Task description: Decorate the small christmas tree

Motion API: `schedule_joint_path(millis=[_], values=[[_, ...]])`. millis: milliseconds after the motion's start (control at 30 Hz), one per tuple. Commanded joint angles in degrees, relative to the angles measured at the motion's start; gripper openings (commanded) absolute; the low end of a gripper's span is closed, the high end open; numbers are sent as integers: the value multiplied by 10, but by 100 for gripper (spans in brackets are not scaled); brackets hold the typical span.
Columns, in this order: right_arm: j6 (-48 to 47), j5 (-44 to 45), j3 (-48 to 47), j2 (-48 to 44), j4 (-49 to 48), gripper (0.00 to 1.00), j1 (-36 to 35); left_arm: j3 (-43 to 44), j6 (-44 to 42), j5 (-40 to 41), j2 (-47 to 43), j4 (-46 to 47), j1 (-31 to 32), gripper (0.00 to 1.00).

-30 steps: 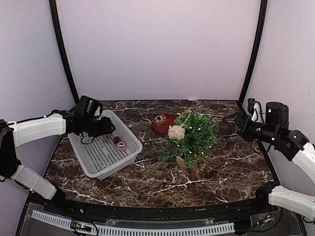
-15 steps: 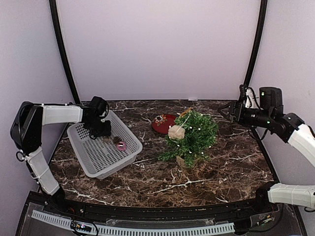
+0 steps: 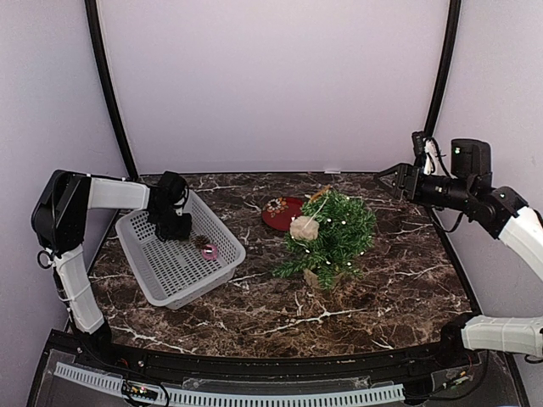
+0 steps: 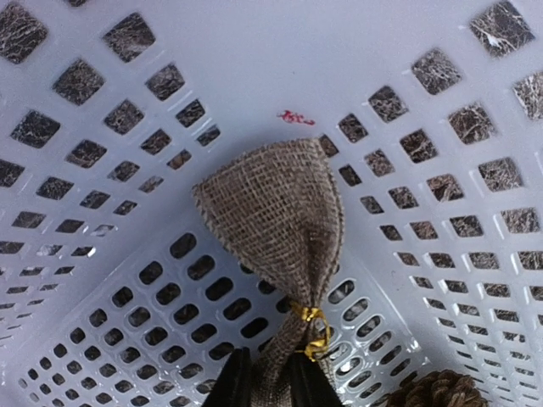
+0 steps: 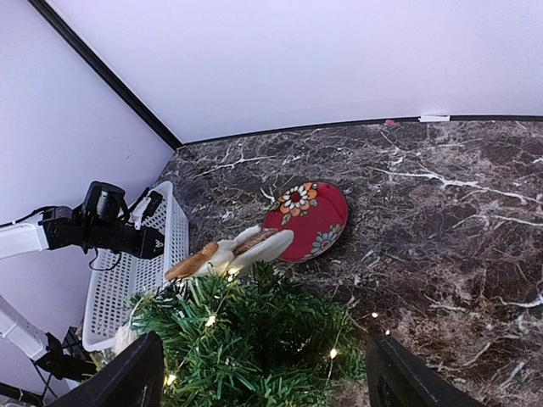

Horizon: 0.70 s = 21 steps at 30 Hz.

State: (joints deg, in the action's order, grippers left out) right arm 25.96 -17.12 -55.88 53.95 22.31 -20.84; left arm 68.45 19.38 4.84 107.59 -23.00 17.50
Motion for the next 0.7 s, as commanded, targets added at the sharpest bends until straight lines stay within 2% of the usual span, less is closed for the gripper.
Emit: schedule_joint_path(millis=[0, 133, 200, 400, 500, 567, 667], values=[[-14, -20, -28, 2, -25, 82, 4, 13, -16, -21, -1, -16, -5, 14], [-21, -56, -34, 3, -35, 82, 4, -14, -17, -41, -61, -1, -5, 3], [-23, -72, -35, 5, -41, 81, 4, -37, -21, -61, -104, 19, -5, 0], [-27, -134, -43, 14, -63, 78, 3, -73, -36, -90, -213, 39, -1, 0], [-27, -191, -46, 22, -87, 76, 0, -106, -53, -162, -287, 91, 11, 0], [-33, -218, -60, 33, -93, 76, -7, -133, -73, -214, -339, 151, 39, 0], [-52, -233, -91, 52, -79, 73, -36, -162, -101, -268, -400, 239, 120, 0]])
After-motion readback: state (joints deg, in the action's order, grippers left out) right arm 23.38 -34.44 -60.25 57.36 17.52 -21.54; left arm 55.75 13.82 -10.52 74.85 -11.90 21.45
